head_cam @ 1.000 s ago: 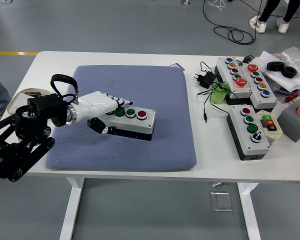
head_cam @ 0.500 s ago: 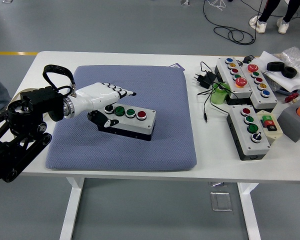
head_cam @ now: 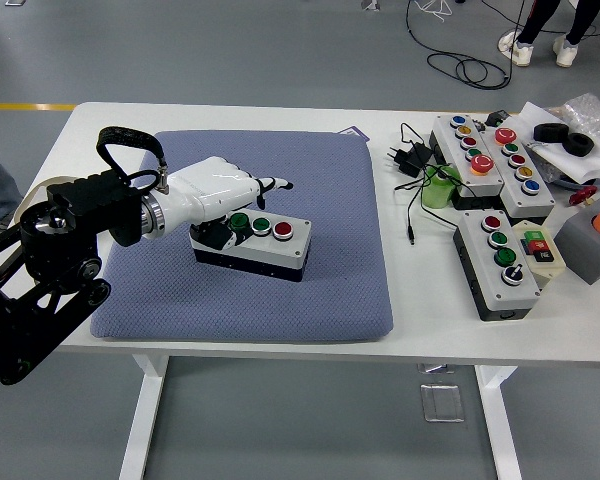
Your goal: Pick up the button,place it on the desk,press the button,press the button
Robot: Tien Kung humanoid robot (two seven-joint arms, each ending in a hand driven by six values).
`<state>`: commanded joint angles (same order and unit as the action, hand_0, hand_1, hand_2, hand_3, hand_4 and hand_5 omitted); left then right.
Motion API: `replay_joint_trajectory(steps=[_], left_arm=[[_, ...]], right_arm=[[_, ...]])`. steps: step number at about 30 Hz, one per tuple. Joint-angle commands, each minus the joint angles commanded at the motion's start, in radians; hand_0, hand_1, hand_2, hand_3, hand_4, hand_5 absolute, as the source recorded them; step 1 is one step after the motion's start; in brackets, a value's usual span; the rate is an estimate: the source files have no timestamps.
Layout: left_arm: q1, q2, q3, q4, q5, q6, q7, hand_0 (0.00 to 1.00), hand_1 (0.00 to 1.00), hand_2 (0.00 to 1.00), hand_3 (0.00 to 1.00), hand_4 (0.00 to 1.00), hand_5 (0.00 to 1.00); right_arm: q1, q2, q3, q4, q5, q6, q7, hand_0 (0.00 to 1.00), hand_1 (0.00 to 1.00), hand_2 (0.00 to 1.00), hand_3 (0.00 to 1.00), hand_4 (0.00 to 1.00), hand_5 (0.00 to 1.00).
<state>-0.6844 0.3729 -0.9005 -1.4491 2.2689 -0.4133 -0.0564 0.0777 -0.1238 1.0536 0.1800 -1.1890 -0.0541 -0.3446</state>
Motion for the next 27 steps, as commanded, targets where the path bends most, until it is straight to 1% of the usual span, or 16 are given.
replay_joint_trajectory(steps=[1, 2, 5, 7, 8, 9, 18, 27], left_arm=[[0.0, 0.0, 0.001, 0.001, 0.0, -0.003, -0.001, 0.162, 0.041, 0.068, 0.897, 0.379, 0.002], [-0.001, -0.002, 0.006, 0.009, 0.0, -0.014, -0.003, 0.098, 0.002, 0.032, 0.856, 0.36, 0.002], [-0.001, -0.005, 0.01, 0.022, 0.0, -0.029, -0.005, 0.098, 0.002, 0.032, 0.856, 0.36, 0.002], [0.0, -0.004, 0.01, 0.03, 0.0, -0.047, -0.002, 0.098, 0.002, 0.032, 0.856, 0.36, 0.002], [0.0, -0.004, 0.009, 0.032, 0.0, -0.054, -0.001, 0.092, 0.002, 0.025, 0.848, 0.324, 0.002], [-0.001, -0.003, 0.009, 0.033, 0.0, -0.057, -0.002, 0.092, 0.002, 0.025, 0.848, 0.324, 0.002], [-0.011, -0.007, 0.01, 0.06, 0.0, -0.064, 0.005, 0.092, 0.002, 0.024, 0.853, 0.333, 0.002], [-0.016, -0.009, 0.018, 0.098, 0.0, -0.082, 0.008, 0.098, 0.002, 0.027, 0.851, 0.324, 0.002]], right_arm=[[0.0, 0.0, 0.0, 0.0, 0.0, 0.0, 0.0, 0.664, 0.65, 0.718, 0.607, 0.399, 0.249], [0.0, 0.0, 0.0, 0.0, 0.0, 0.0, 0.0, 0.664, 0.65, 0.718, 0.607, 0.399, 0.247], [-0.001, 0.0, -0.001, 0.0, 0.0, 0.0, 0.0, 0.664, 0.65, 0.718, 0.607, 0.399, 0.247], [-0.001, -0.001, 0.0, 0.0, 0.0, -0.001, 0.001, 0.664, 0.65, 0.718, 0.607, 0.399, 0.247], [-0.001, -0.001, 0.0, 0.0, 0.0, -0.001, 0.001, 0.663, 0.65, 0.718, 0.607, 0.399, 0.247], [0.0, -0.001, 0.0, 0.0, 0.0, -0.001, 0.001, 0.663, 0.65, 0.718, 0.607, 0.399, 0.247], [0.003, -0.001, 0.001, 0.0, -0.001, -0.001, 0.0, 0.663, 0.65, 0.718, 0.607, 0.399, 0.247], [0.004, -0.001, -0.001, 0.0, 0.002, -0.002, 0.001, 0.663, 0.649, 0.717, 0.607, 0.399, 0.247]])
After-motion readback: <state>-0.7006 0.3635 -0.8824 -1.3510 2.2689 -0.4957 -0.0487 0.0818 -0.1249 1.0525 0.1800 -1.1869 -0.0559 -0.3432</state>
